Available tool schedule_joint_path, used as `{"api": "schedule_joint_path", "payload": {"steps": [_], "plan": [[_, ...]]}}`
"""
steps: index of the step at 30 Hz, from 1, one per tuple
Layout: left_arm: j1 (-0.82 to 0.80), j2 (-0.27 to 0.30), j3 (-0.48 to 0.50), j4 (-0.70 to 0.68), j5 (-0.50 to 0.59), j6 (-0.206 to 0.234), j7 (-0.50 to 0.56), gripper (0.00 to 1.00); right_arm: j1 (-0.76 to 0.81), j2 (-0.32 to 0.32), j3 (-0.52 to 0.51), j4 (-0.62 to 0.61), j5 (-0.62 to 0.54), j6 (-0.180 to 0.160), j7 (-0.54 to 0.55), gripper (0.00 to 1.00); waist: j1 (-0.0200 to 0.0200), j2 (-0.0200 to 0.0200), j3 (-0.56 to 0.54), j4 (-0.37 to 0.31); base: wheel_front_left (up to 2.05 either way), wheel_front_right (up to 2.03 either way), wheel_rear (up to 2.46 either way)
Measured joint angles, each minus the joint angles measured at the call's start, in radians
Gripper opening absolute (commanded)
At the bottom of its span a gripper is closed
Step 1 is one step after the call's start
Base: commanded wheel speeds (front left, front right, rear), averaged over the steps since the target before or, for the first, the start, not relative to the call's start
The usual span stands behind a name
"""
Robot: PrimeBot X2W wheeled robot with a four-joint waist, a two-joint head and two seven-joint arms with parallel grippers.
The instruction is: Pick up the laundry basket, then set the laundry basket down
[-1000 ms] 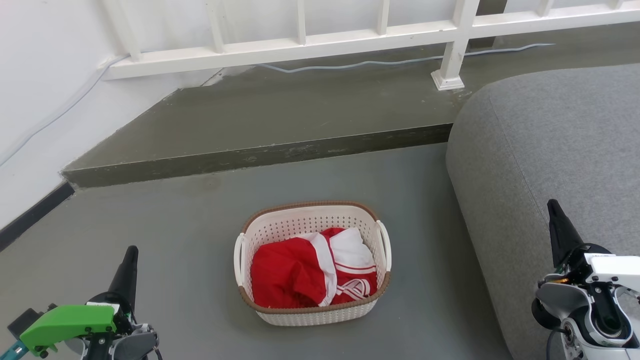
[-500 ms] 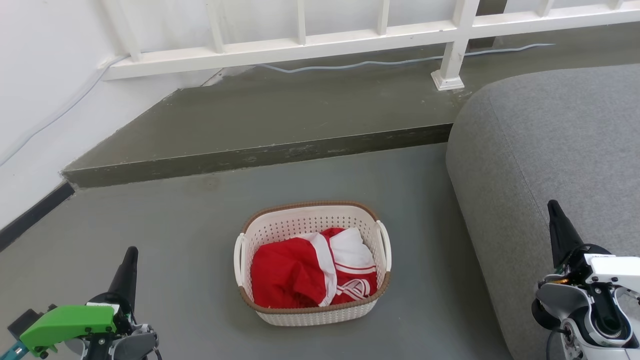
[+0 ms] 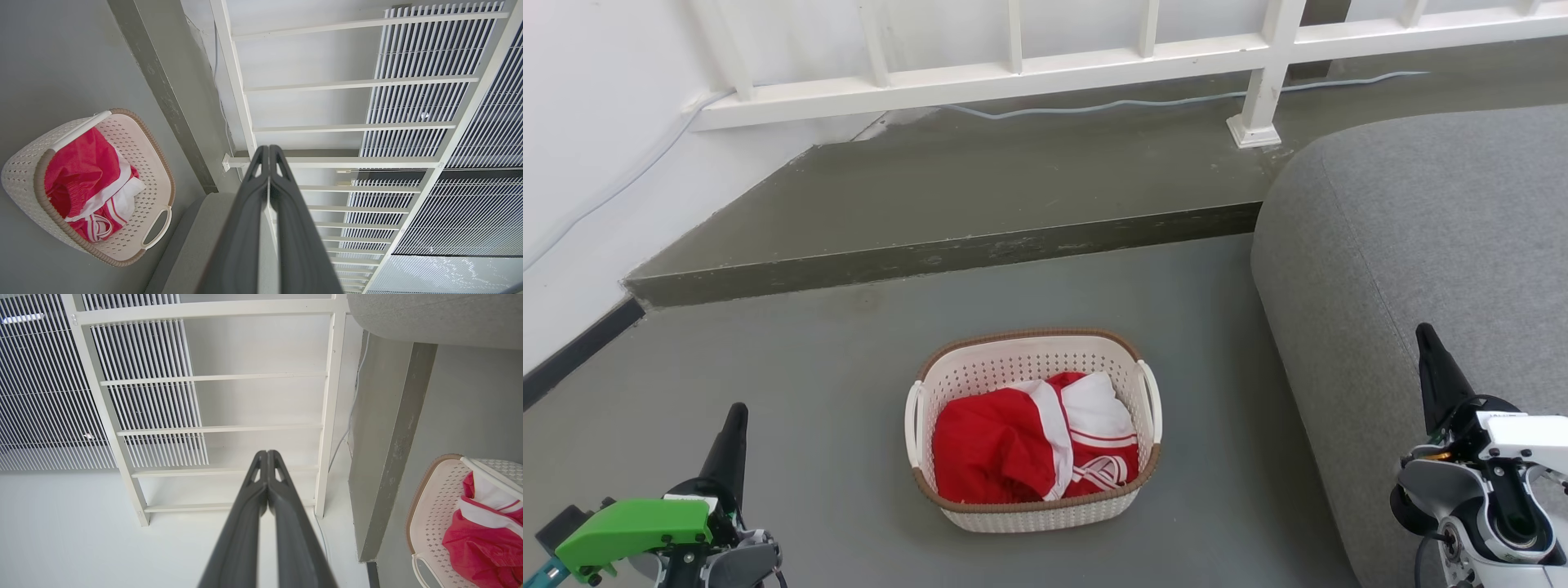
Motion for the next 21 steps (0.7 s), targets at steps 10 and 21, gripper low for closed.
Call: {"api": "schedule_joint_path", "payload": {"steps": [10, 21], "plan": [[-0.002, 0.000, 0.001, 0.002, 0.000, 0.000, 0.004, 0.00, 0.000, 0.000, -0.001, 0.002, 0.000, 0.000, 0.000, 0.00, 0.0000, 0.0000, 0.000, 0.000, 0.00, 0.00, 0.00], [-0.002, 0.000, 0.002, 0.004, 0.000, 0.000, 0.004, 0.00, -0.001, 0.001, -0.002, 0.005, 0.000, 0.000, 0.000, 0.00, 0.0000, 0.0000, 0.000, 0.000, 0.00, 0.00, 0.00]]}}
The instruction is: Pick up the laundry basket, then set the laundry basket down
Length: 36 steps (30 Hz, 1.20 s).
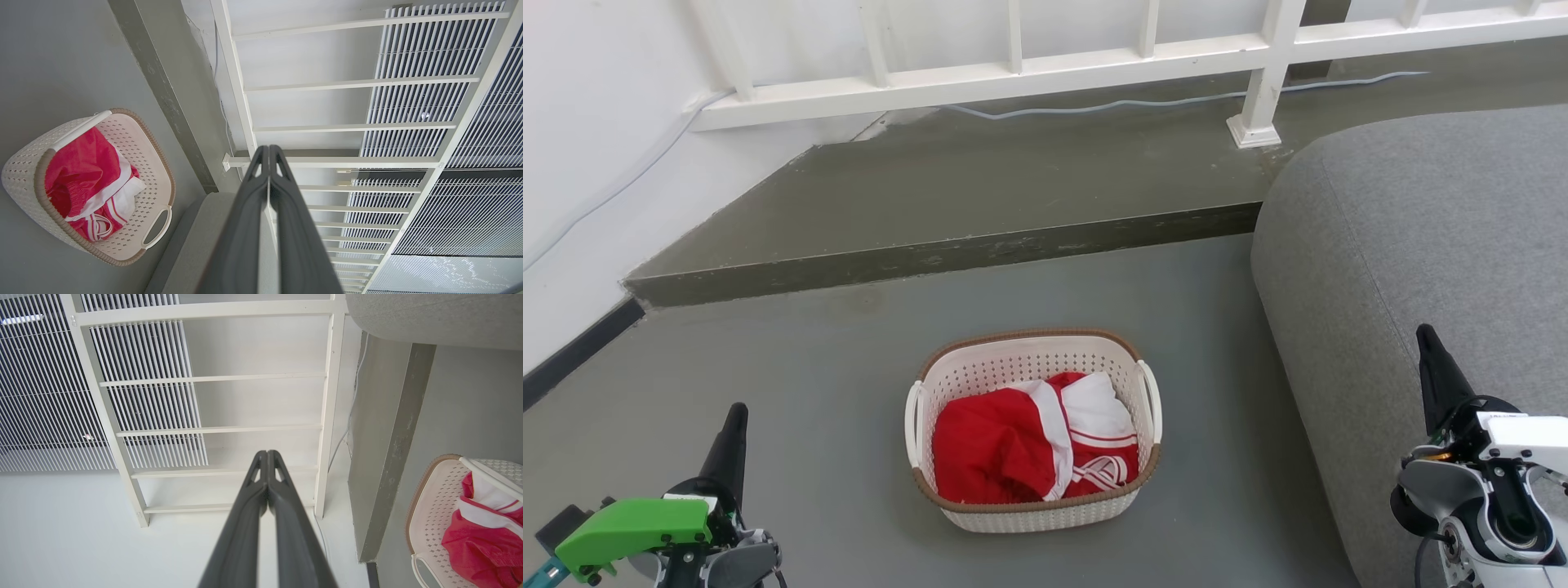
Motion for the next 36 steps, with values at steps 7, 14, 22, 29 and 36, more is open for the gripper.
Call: {"api": "schedule_joint_path", "payload": {"steps": [7, 14, 22, 29, 36], "plan": [[0.000, 0.000, 0.001, 0.001, 0.000, -0.001, 0.000, 0.00, 0.000, 0.000, -0.001, 0.001, 0.000, 0.000, 0.001, 0.00, 0.0000, 0.0000, 0.000, 0.000, 0.00, 0.00, 0.00], [-0.001, 0.000, 0.001, 0.001, 0.000, -0.001, 0.000, 0.00, 0.000, 0.002, -0.001, 0.002, 0.000, 0.000, 0.001, 0.00, 0.0000, 0.0000, 0.000, 0.000, 0.00, 0.00, 0.00], [-0.005, 0.000, 0.002, 0.002, 0.000, -0.001, 0.000, 0.00, 0.000, 0.003, -0.002, 0.004, 0.000, 0.000, 0.001, 0.00, 0.0000, 0.0000, 0.000, 0.000, 0.00, 0.00, 0.00], [-0.006, 0.000, 0.002, 0.002, 0.000, -0.001, 0.000, 0.00, 0.000, 0.004, -0.003, 0.005, 0.000, 0.000, 0.001, 0.00, 0.0000, 0.0000, 0.000, 0.000, 0.00, 0.00, 0.00], [-0.006, 0.000, 0.003, 0.002, 0.000, -0.001, 0.000, 0.00, -0.001, 0.004, -0.004, 0.005, 0.000, 0.000, 0.001, 0.00, 0.0000, 0.0000, 0.000, 0.000, 0.00, 0.00, 0.00]]}}
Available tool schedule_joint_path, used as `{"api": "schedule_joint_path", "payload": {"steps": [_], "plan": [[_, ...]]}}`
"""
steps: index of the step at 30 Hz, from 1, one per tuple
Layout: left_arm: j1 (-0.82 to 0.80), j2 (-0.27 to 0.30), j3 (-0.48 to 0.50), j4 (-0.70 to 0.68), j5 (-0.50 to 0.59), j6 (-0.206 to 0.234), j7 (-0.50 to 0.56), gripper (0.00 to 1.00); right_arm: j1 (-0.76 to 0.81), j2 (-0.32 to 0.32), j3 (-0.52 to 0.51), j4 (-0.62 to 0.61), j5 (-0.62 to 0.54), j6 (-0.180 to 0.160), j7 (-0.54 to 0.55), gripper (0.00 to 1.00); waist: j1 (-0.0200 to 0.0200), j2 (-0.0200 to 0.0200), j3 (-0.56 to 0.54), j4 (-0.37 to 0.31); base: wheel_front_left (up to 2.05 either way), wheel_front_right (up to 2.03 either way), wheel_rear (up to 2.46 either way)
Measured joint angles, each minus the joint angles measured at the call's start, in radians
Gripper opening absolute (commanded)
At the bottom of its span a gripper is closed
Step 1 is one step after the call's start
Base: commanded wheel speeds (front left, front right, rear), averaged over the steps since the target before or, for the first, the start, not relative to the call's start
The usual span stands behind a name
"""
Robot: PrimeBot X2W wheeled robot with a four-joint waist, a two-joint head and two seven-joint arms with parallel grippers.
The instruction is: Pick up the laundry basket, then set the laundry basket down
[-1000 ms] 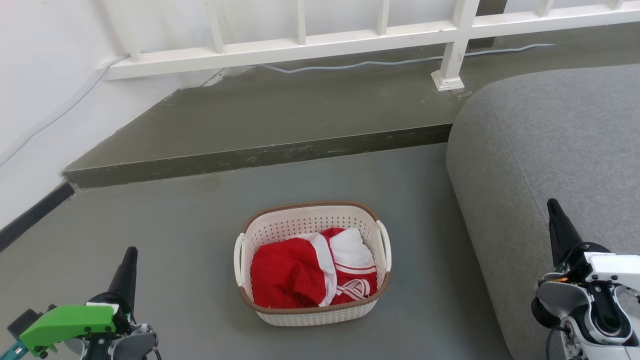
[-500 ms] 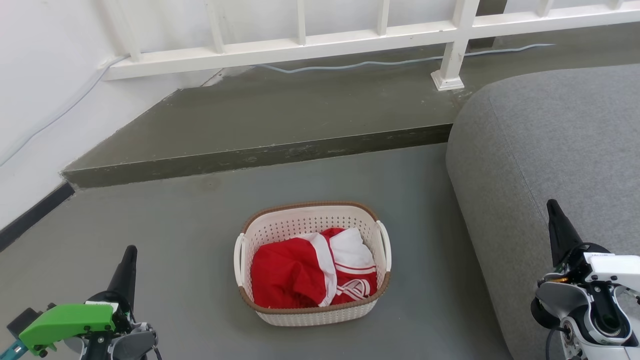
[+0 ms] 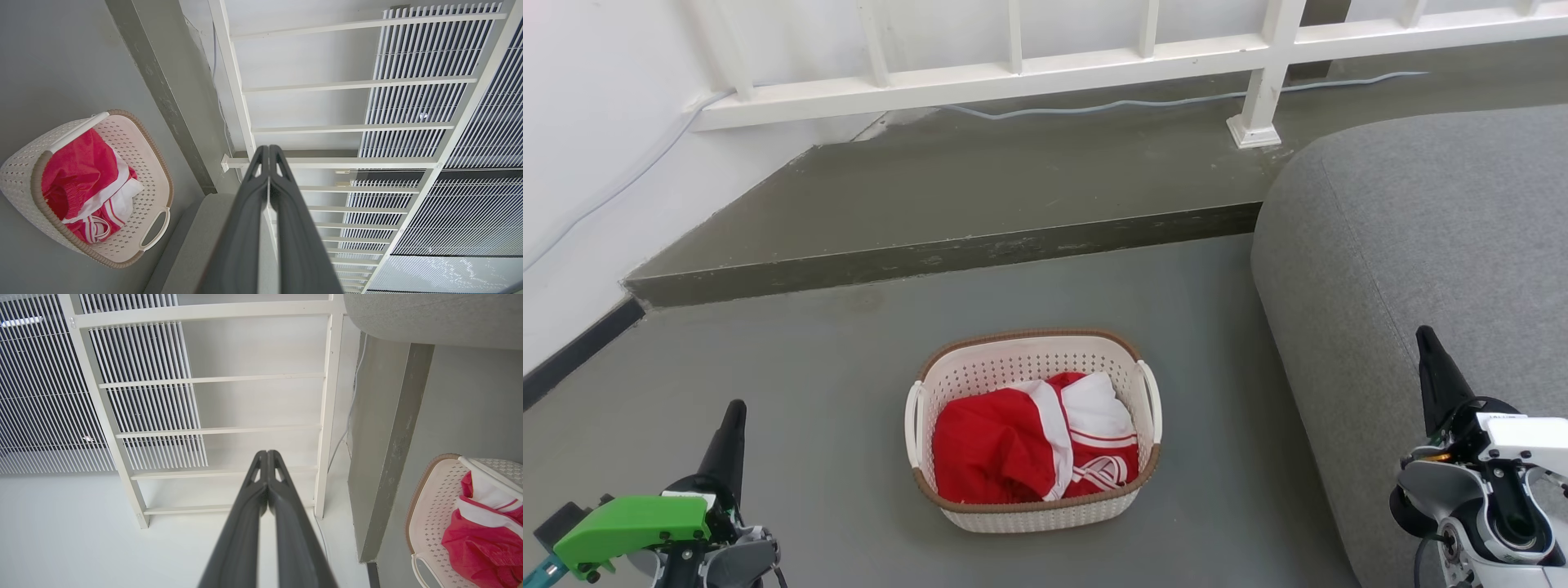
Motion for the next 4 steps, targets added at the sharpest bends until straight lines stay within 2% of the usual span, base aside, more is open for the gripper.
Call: {"api": "schedule_joint_path", "payload": {"steps": [4], "plan": [[0.000, 0.000, 0.001, 0.000, 0.000, 0.000, 0.000, 0.00, 0.000, 0.000, 0.000, 0.000, 0.000, 0.000, 0.000, 0.00, 0.0000, 0.0000, 0.000, 0.000, 0.00, 0.00, 0.00]]}}
